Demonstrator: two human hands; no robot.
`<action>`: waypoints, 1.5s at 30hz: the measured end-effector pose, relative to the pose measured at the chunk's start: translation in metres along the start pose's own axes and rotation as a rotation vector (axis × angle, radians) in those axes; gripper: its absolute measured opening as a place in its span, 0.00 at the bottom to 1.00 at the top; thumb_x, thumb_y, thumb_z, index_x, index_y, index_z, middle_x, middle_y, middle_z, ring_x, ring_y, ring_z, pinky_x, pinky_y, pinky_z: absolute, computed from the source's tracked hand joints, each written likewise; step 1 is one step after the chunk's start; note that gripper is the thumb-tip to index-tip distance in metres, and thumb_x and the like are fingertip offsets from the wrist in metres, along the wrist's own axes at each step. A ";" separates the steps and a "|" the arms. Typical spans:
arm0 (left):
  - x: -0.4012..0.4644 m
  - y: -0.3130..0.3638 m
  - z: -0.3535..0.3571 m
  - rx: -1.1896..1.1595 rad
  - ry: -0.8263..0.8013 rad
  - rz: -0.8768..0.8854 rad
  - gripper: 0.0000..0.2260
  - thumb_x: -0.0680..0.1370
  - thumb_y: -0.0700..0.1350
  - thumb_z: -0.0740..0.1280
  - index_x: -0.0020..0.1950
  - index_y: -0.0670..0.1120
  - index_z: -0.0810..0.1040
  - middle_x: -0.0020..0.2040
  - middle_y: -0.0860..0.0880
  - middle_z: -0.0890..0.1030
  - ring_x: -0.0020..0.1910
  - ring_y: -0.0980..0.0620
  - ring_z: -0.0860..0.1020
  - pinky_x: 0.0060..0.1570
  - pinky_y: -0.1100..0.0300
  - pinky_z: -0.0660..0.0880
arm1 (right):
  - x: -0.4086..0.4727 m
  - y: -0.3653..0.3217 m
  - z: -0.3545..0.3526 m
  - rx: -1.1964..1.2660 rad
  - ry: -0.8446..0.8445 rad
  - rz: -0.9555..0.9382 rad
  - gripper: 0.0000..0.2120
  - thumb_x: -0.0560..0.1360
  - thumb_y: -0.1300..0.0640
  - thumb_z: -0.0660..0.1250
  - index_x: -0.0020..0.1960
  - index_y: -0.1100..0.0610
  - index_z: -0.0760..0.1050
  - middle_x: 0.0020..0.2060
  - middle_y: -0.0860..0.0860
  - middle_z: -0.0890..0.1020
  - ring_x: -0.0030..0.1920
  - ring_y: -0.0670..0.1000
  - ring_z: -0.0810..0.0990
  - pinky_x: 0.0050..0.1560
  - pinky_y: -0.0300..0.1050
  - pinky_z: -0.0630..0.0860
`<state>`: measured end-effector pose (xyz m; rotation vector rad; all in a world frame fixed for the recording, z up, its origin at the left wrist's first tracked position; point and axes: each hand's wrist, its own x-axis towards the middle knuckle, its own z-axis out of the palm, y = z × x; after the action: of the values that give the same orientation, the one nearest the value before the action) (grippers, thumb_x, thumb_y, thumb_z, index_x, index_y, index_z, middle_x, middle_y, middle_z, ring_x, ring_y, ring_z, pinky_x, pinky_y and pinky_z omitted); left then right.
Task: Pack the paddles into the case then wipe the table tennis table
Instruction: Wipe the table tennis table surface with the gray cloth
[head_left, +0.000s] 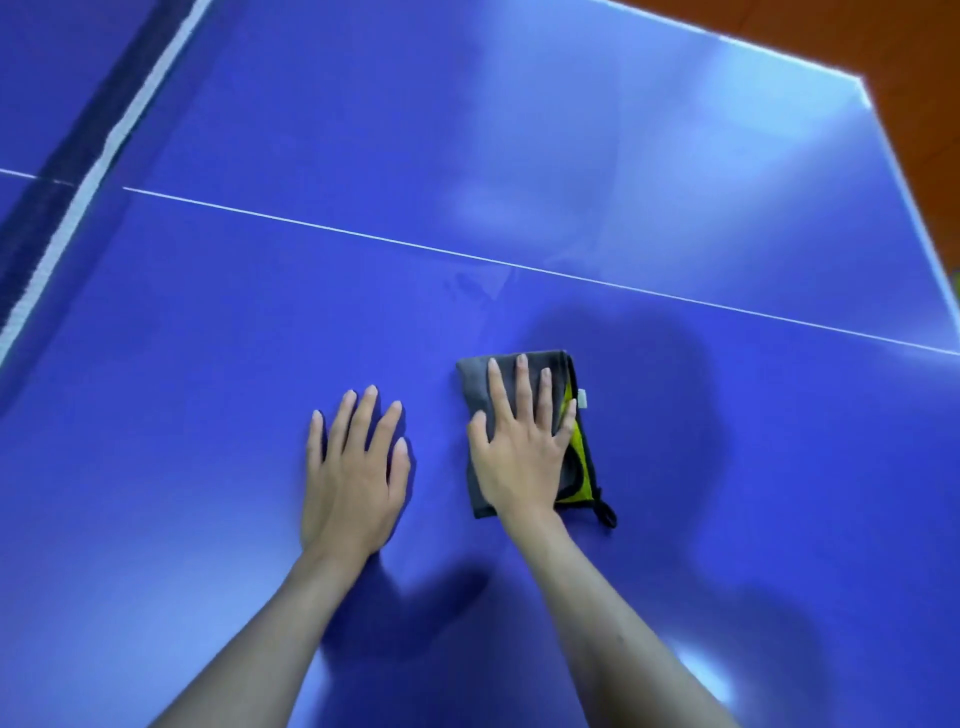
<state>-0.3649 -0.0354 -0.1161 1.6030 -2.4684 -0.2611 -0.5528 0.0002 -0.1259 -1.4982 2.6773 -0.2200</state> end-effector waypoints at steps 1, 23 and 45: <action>-0.001 -0.001 -0.001 0.001 0.003 0.008 0.22 0.85 0.51 0.54 0.77 0.47 0.72 0.80 0.44 0.68 0.81 0.43 0.62 0.79 0.39 0.55 | -0.021 -0.005 0.000 -0.013 0.008 -0.005 0.31 0.80 0.44 0.55 0.83 0.41 0.56 0.84 0.48 0.55 0.84 0.55 0.50 0.79 0.69 0.49; 0.006 -0.119 -0.024 0.045 0.008 0.006 0.25 0.83 0.53 0.55 0.78 0.47 0.71 0.82 0.46 0.64 0.81 0.45 0.62 0.79 0.38 0.56 | 0.132 -0.037 0.001 0.014 -0.051 0.019 0.31 0.78 0.36 0.49 0.81 0.33 0.52 0.84 0.43 0.52 0.83 0.50 0.48 0.80 0.67 0.43; -0.002 -0.119 -0.033 0.042 0.033 0.001 0.26 0.84 0.57 0.51 0.77 0.47 0.69 0.78 0.44 0.69 0.80 0.44 0.62 0.79 0.39 0.54 | -0.123 -0.120 0.018 -0.040 0.044 -0.062 0.30 0.81 0.40 0.56 0.83 0.42 0.58 0.83 0.49 0.56 0.83 0.53 0.54 0.78 0.71 0.52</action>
<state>-0.2503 -0.0828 -0.1136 1.6091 -2.4659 -0.1823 -0.3848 0.0412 -0.1266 -1.6074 2.6868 -0.2061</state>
